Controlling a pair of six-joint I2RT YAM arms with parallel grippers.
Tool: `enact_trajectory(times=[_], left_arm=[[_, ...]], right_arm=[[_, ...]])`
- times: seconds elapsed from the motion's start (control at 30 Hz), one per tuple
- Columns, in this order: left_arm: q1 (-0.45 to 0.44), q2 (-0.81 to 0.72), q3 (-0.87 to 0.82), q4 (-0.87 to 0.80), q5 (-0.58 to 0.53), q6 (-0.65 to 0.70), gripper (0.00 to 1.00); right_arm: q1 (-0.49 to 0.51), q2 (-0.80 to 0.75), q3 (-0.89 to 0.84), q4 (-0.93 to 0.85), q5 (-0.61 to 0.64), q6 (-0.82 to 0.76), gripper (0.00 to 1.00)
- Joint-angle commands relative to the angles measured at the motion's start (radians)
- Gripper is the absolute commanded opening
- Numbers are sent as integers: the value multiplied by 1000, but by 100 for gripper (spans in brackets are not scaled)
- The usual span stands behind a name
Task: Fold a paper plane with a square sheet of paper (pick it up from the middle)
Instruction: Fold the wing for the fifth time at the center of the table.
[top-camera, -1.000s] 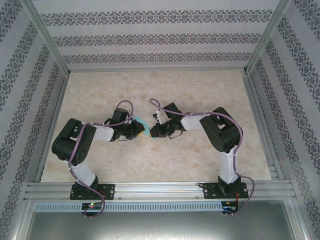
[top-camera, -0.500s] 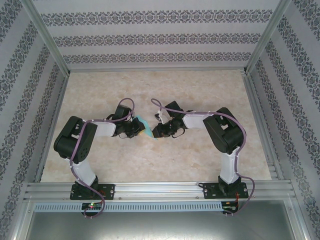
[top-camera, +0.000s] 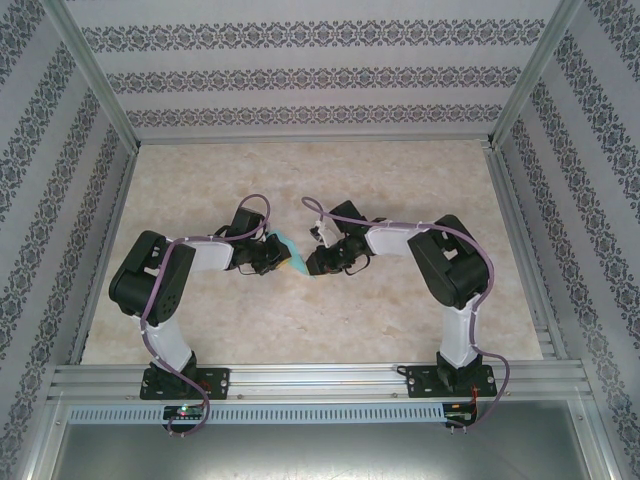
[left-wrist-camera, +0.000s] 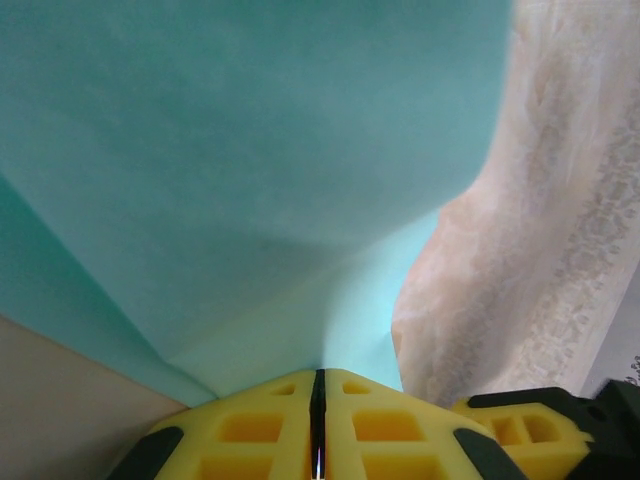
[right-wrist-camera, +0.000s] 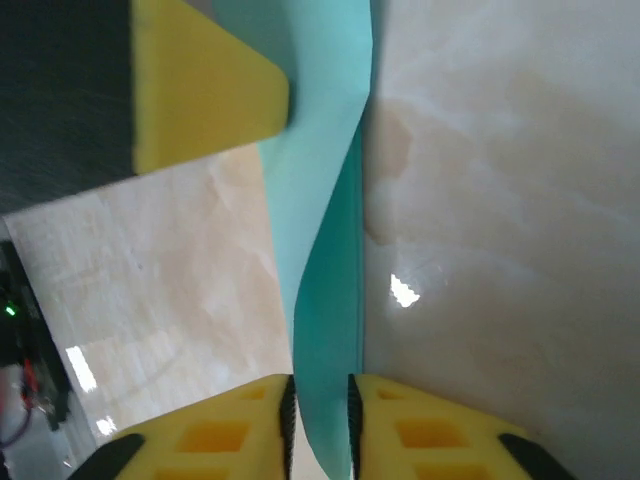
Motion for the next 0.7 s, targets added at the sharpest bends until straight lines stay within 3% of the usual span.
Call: enact_trajectory(times=[0.0, 0.33, 0.67], left_arm=[[-5, 70, -30, -158, -147, 25, 12], [-4, 69, -36, -149, -141, 24, 12], [-5, 70, -37, -149, -141, 24, 12]], right_arm=[[-1, -96, 4, 19, 38, 55, 30], [101, -27, 113, -45, 157, 89, 9], [130, 56, 198, -129, 197, 63, 4]])
